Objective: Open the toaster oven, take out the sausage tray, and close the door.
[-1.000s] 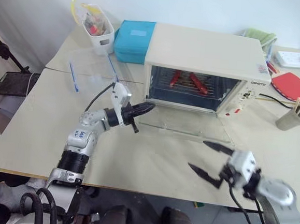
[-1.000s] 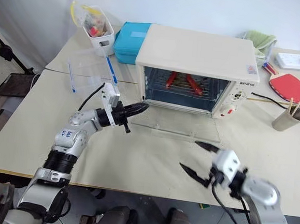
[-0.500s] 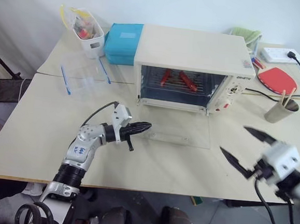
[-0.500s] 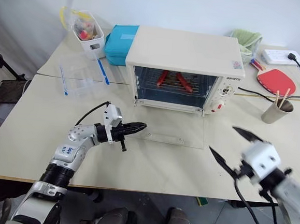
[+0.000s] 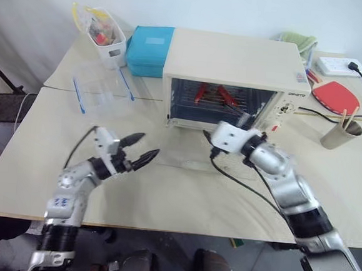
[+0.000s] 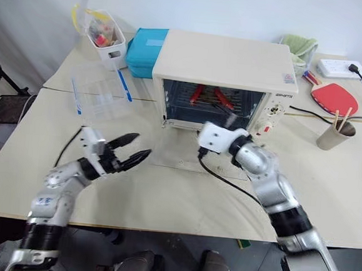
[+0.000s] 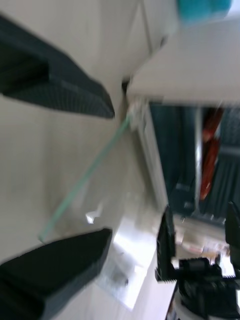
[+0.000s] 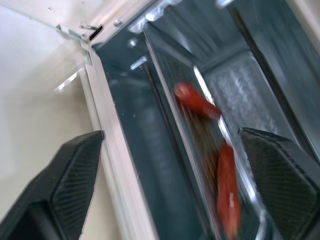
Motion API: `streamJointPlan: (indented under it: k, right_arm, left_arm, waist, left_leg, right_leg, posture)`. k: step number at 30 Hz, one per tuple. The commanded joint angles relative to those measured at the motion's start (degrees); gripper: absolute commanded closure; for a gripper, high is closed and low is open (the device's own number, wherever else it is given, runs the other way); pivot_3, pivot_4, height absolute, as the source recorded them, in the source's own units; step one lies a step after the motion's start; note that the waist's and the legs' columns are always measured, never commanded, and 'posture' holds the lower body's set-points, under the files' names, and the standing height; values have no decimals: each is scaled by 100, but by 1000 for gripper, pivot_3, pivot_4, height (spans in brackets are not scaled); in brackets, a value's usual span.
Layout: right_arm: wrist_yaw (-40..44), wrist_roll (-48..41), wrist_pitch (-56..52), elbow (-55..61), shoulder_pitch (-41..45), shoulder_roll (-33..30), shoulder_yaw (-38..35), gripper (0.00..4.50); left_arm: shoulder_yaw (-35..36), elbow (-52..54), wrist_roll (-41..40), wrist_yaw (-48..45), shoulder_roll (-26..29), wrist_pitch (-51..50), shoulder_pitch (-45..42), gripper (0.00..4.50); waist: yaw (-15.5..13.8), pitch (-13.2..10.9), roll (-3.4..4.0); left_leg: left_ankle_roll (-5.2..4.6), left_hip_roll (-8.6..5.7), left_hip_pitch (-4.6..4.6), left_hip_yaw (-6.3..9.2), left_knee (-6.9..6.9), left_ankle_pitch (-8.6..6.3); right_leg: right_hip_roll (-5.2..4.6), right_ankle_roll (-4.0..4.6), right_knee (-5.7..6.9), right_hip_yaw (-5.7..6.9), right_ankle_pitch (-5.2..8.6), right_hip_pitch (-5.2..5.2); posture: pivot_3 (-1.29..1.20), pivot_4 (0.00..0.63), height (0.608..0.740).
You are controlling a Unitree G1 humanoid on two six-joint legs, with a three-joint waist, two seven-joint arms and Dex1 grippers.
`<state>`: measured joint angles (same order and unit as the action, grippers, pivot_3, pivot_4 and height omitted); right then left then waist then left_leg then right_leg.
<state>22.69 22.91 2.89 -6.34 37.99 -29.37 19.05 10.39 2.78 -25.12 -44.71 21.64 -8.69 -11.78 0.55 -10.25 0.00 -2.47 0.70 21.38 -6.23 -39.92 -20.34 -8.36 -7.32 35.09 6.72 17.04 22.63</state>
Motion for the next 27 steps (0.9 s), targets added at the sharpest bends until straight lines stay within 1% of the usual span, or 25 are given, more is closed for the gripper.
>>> streamJointPlan:
  k: [1, 3, 8, 9, 11, 13, 15, 17, 21, 22, 27]
  right_arm:
    - [-499, 611, 372, -975, 683, 192, 232, 0]
    - [-750, 994, 334, -1644, 1104, 344, 448, 0]
    - [-1424, 1345, 475, -2642, 1651, 633, 545, 0]
    - [-1472, 1408, 465, -2832, 1742, 683, 584, 381]
    - [-1582, 1476, 517, -3072, 1869, 767, 615, 907]
    - [-1640, 1507, 588, -3171, 1925, 810, 618, 1556]
    - [-1684, 1539, 610, -3241, 1952, 842, 634, 2324]
    - [-1690, 1554, 627, -3262, 1955, 852, 647, 2955]
    - [-1709, 1566, 691, -3240, 1980, 841, 632, 4382]
    - [-1695, 1571, 698, -3229, 1991, 836, 622, 4478]
    - [-1686, 1609, 747, -3074, 2011, 791, 575, 4478]
  left_arm:
    - [265, 669, -249, 190, 32, 62, 259, 789]
    - [288, 1003, -313, 329, -4, -8, 446, 789]
    - [172, 1368, -342, 506, -64, -104, 608, 789]
    - [130, 1387, -336, 523, -78, -119, 588, 748]
    - [60, 1384, -337, 546, -89, -152, 498, 748]
    - [17, 1330, -373, 564, -107, -192, 365, 748]
    - [-91, 1106, -377, 487, -138, -189, 62, 748]
    - [-216, 866, -354, 388, -169, -190, -245, 748]
    - [-433, 182, -268, 224, -280, -141, -1045, 748]
    - [-458, -52, -279, 183, -330, -150, -1298, 748]
    - [-443, -1083, -211, 124, -515, 41, -2289, 748]
  waist:
    - [11, 0, 0]
    - [43, 0, 0]
    - [123, 0, 1]
    - [129, 0, 1]
    - [142, -1, 2]
    - [142, -1, 2]
    - [130, -1, 2]
    - [124, -1, 2]
    - [130, -1, 2]
    - [136, -1, 1]
    - [135, -1, 1]
  left_leg:
    - [0, 0, 0, 4, -1, 0]
    - [0, 0, 2, 14, -3, 0]
    - [1, -1, 6, 24, 2, 1]
    - [1, 0, 6, 24, 2, 1]
    - [2, 2, 6, 23, 3, 1]
    - [3, 3, 5, 23, 3, 2]
    - [3, 3, 6, 24, 3, 2]
    - [3, 1, 6, 24, 1, 2]
    - [3, 1, 8, 22, 2, 2]
    - [3, 1, 8, 23, 2, 2]
    - [7, 6, 11, 25, 6, 4]
  right_leg:
    - [0, 0, 1, 3, 0, -2]
    - [0, 0, 1, 11, 0, -5]
    - [2, 2, 1, 18, 1, -6]
    - [2, 3, 2, 19, 2, -6]
    - [4, 4, 2, 19, 3, -6]
    - [6, 5, 1, 19, 3, -6]
    - [6, 5, 2, 19, 3, -6]
    - [6, 5, 2, 19, 3, -7]
    - [8, 5, 2, 18, 3, -6]
    - [11, 5, 1, 19, 3, -6]
    - [20, 5, -4, 22, 3, -4]
  posture:
    - [0, 150, 740]
    - [0, 150, 740]
    - [0, 150, 740]
    - [0, 150, 740]
    - [0, 150, 740]
    - [0, 150, 740]
    - [0, 150, 740]
    - [0, 150, 740]
    - [0, 150, 740]
    - [0, 150, 740]
    - [0, 150, 740]
